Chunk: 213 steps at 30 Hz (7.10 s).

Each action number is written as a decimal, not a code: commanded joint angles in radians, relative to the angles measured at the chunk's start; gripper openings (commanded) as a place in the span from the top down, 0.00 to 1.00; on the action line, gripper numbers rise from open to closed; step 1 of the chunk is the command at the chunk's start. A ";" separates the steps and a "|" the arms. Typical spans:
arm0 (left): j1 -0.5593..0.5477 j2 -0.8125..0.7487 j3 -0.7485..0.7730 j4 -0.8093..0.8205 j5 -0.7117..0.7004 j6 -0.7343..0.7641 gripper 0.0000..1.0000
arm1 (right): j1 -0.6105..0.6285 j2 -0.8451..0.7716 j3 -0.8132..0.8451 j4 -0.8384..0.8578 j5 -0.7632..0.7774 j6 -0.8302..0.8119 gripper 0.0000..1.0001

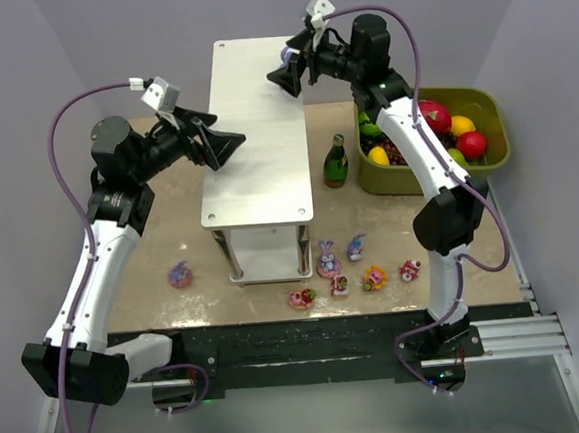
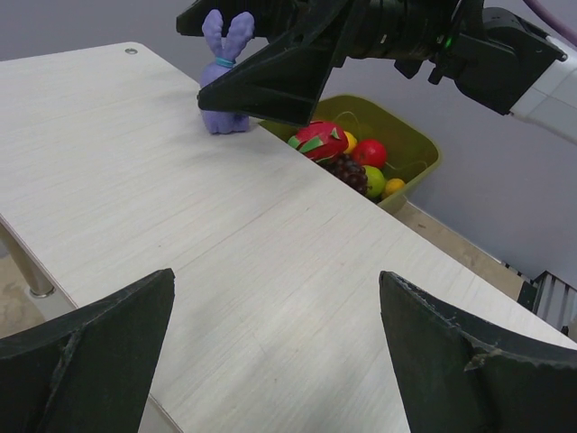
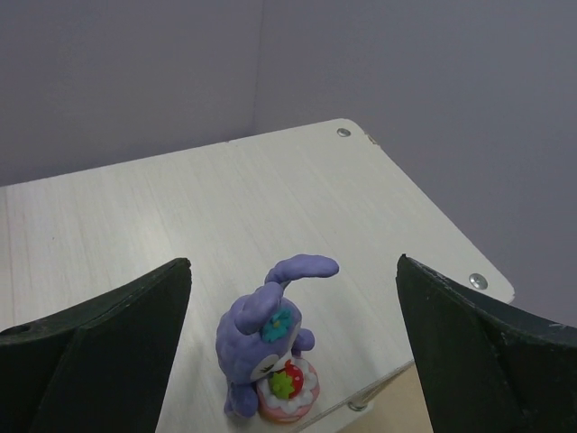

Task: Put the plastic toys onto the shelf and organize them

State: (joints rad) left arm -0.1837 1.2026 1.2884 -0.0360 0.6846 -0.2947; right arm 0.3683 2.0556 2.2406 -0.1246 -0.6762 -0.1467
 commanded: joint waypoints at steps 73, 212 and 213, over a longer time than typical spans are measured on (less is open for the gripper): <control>0.006 -0.044 -0.001 0.010 -0.045 -0.090 0.00 | 0.205 -0.707 -1.500 -0.170 0.865 0.668 0.48; 0.006 0.017 0.103 -0.300 -0.261 0.012 0.00 | 0.626 -0.433 -0.302 -0.569 1.373 0.230 0.72; 0.006 0.017 0.103 -0.300 -0.261 0.012 0.00 | 0.595 -0.422 -0.294 -0.557 1.348 0.223 0.73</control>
State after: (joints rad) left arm -0.1837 1.2289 1.3708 -0.3355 0.4187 -0.2951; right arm 1.0351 1.6230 1.9594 -0.7734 0.6453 0.1078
